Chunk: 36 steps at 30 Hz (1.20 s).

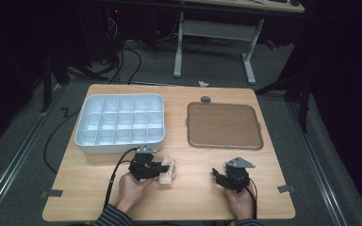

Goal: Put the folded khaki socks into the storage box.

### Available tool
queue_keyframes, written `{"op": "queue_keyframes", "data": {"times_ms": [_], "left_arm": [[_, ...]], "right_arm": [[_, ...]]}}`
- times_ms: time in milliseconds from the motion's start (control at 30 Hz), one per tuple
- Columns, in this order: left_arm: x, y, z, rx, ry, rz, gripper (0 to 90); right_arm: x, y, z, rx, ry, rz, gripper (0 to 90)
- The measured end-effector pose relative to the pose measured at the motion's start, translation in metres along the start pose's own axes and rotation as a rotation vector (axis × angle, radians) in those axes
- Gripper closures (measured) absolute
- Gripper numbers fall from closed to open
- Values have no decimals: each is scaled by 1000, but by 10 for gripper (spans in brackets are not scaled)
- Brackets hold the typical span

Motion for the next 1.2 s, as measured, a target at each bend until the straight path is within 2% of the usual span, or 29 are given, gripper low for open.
{"op": "queue_keyframes", "data": {"times_ms": [133,367,567,933,1200], "left_arm": [[6,0,-9,-21,-10,-12,750],[10,0,-16,-11,-7,6,750],[14,-1,-19,-17,-13,-1,750],[25,-1,-26,-28,-1,-32,749],[31,0,-37,-41,4,-55,749]], "right_arm": [[0,0,0,0,-1,0,385],[0,0,0,1,-2,0,385],[0,0,0,1,-4,2,384],[0,0,0,0,-4,4,384],[0,0,0,0,-2,7,382]]}}
Point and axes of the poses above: each handheld gripper's, and its own axes: z roughly forward along the jaws, y roughly out of its top, x roughly to its left, the point moved 1 cm from there along z, roughly forward along the jaws, and after that the axes turned 8 degrees about -x, right-handed, at the moved point
